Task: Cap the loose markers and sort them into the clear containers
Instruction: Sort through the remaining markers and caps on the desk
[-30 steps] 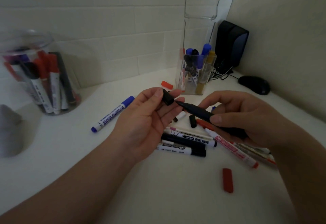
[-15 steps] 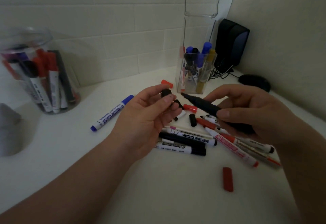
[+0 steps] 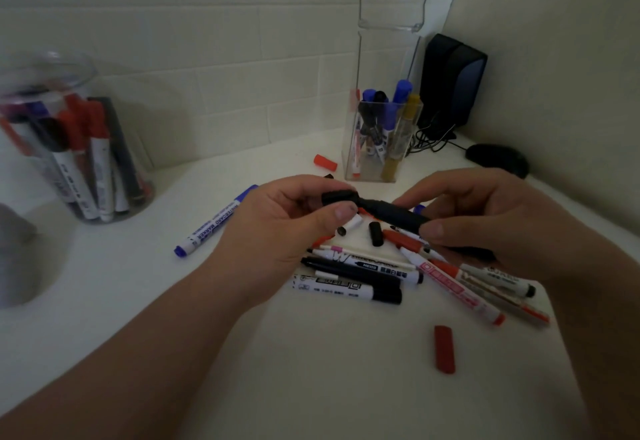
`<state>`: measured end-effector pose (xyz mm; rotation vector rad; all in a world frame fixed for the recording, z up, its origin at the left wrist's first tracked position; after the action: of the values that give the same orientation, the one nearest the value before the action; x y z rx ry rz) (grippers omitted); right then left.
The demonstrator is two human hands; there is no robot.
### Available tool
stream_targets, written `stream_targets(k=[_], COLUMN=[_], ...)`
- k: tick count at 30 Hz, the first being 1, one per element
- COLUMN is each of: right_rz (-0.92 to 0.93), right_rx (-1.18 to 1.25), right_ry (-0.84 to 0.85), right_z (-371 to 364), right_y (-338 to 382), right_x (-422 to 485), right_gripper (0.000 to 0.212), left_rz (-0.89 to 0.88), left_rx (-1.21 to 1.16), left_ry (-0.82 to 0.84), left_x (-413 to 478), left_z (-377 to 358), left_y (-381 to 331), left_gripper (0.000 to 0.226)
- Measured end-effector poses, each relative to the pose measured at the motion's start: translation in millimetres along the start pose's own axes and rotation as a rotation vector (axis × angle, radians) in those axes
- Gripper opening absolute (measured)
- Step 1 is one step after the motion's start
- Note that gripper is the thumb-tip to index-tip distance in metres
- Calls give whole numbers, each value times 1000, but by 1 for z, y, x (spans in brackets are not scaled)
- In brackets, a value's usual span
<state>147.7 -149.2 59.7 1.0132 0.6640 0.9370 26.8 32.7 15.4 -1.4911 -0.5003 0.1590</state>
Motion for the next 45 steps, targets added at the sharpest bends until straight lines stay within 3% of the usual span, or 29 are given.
stream_targets(k=[3, 5, 9, 12, 14, 17, 23, 26, 29, 32, 34, 36, 40, 45], right_rz=[4, 59, 223, 324, 343, 245, -51, -74, -129, -145, -174, -218, -250, -104], right_rx=[-87, -209, -572, -729, -689, -447, 6, 12, -63, -141, -279, -412, -634, -735], right_ry=[21, -41, -222, -277, -284, -219, 122, 111, -13, -186, -279, -315, -336, -337], right_z=[-3, -5, -18, -23, -26, -29, -30, -30, -14, 7, 12, 13, 8, -17], right_y=[0, -1, 6, 10, 9, 7, -4, -4, -5, -14, -23, -33, -42, -43], right_x=[0, 0, 0, 0, 0, 2, 8, 8, 5, 8, 13, 19, 24, 38], right_gripper=[32, 34, 28, 39, 42, 26, 25, 24, 22, 10, 2, 10, 21, 17], left_rz=[-13, 17, 56, 46, 12, -62, -77, -16, -34, -115, -170, -150, -91, -134], left_rx=[126, 126, -97, -160, -141, -15, 68, -46, -134, 137, 541, 827, 1026, 1079], left_ry=[88, 59, 65, 99, 133, 155, 252, 215, 100, 69, 182, 378, 671, 742], left_x=[-2, 0, 3, 4, 4, 4, 3, 8, 13, 10, 5, -2, -13, -18], left_z=[0, 1, 2, 5, 9, 12, 10, 13, 24, 37, 33, 17, -14, -26], left_y=[-1, 5, 14, 14, 11, 5, 0, 9, 6, -7, -14, -15, -1, 5], left_gripper=[23, 25, 18, 21, 26, 18, 14, 13, 17, 25, 20, 13, 18, 26])
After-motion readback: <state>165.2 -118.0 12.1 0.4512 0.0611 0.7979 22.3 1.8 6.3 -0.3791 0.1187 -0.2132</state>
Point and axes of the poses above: each hand's wrist, its own x-axis towards the middle knuckle, its own z-axis out of the back of the hand, y = z × x, the point moved 3 cm from there along x, towards the middle knuckle, and after that the axes turned 2 degrees about -z, right-handed, at the moved point
